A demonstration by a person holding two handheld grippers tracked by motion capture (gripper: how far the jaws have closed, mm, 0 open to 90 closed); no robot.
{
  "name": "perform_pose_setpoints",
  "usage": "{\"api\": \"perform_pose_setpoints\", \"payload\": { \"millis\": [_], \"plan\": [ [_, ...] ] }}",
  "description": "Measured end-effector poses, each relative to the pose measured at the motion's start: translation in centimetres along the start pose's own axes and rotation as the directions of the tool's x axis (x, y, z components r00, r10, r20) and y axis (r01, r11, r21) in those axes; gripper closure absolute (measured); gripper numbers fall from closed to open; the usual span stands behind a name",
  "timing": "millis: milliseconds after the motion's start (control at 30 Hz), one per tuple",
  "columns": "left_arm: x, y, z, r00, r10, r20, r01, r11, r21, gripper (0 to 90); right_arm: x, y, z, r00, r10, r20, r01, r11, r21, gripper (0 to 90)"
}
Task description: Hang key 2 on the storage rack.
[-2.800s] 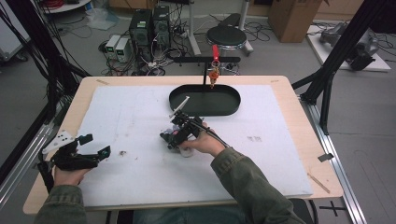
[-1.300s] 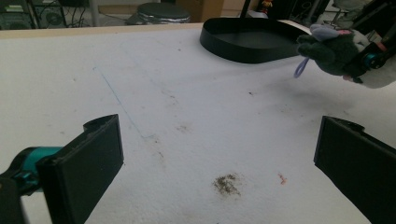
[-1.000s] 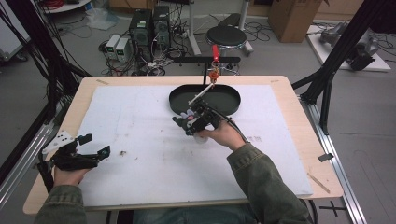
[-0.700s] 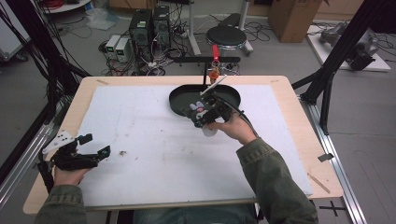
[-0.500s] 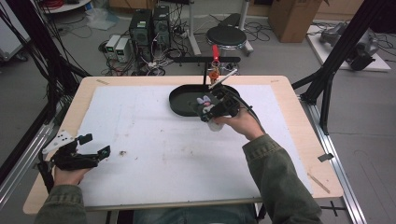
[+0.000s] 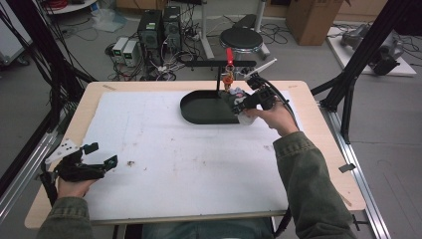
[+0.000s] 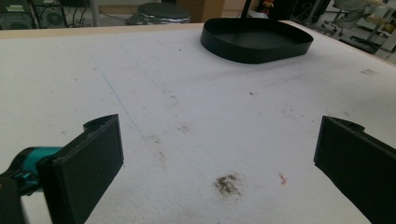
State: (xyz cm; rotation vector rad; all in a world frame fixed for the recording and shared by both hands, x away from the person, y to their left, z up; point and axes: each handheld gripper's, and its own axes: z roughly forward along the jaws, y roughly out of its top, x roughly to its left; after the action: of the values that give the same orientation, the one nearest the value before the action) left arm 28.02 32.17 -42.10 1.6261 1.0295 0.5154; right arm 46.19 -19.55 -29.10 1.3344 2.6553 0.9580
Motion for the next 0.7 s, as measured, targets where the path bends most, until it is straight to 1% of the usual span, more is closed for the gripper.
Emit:
{"api": "perform_pose_setpoints", "payload": {
  "millis": [67, 100, 200, 267, 300, 400, 500, 533, 600, 700],
  "plan": [
    [0.0, 0.0, 0.0, 1.0, 0.0, 0.0, 0.0, 1.0, 0.0, 1.8, -0.4, 0.1, -0.4, 0.9999, 0.014, 0.003, -0.014, 1.0, -0.001, 42.1],
    [0.0, 0.0, 0.0, 1.0, -0.001, 0.0, 0.001, 1.0, -0.001, 1.8, -0.7, 0.2, -0.5, 0.9999, 0.011, 0.009, -0.011, 1.0, -0.003, 42.2],
    [0.0, 0.0, 0.0, 1.0, -0.001, 0.001, 0.001, 1.0, -0.001, 1.8, -1.2, 0.5, -1.1, 0.9997, 0.025, 0.001, -0.025, 1.0, -0.003, 42.4],
    [0.0, 0.0, 0.0, 1.0, -0.001, -0.001, 0.001, 1.0, 0.0, 1.8, -1.5, 0.7, -1.3, 0.9998, 0.019, 0.01, -0.019, 1.0, 0.004, 42.4],
    [0.0, 0.0, 0.1, 1.0, 0.003, 0.0, -0.003, 1.0, 0.002, 1.8, -1.7, 0.8, -1.5, 0.9995, 0.028, 0.013, -0.029, 1.0, 0.004, 42.4],
    [-0.1, 0.0, 0.1, 1.0, 0.004, 0.002, -0.004, 1.0, 0.003, 1.8, -2.2, 1.1, -2.0, 0.9995, 0.026, 0.017, -0.026, 1.0, -0.001, 42.4],
    [0.0, 0.0, 0.1, 1.0, 0.003, -0.002, -0.003, 1.0, 0.001, 1.8, -2.6, 1.5, -2.4, 0.9992, 0.032, 0.024, -0.032, 0.999, 0.007, 42.4],
    [0.0, 0.0, 0.1, 1.0, 0.002, -0.001, -0.002, 1.0, 0.0, 1.8, -2.8, 1.7, -2.6, 0.999, 0.033, 0.031, -0.033, 0.999, 0.003, 42.4],
    [0.0, 0.0, 0.1, 1.0, 0.003, -0.002, -0.003, 1.0, 0.002, 1.8, -3.2, 1.9, -2.9, 0.9989, 0.039, 0.028, -0.039, 0.999, -0.003, 42.4],
    [0.0, 0.0, 0.0, 1.0, 0.002, -0.002, -0.002, 1.0, 0.001, 1.8, -3.6, 2.1, -3.1, 0.9978, 0.049, 0.045, -0.049, 0.999, -0.001, 42.4]
  ]
}}
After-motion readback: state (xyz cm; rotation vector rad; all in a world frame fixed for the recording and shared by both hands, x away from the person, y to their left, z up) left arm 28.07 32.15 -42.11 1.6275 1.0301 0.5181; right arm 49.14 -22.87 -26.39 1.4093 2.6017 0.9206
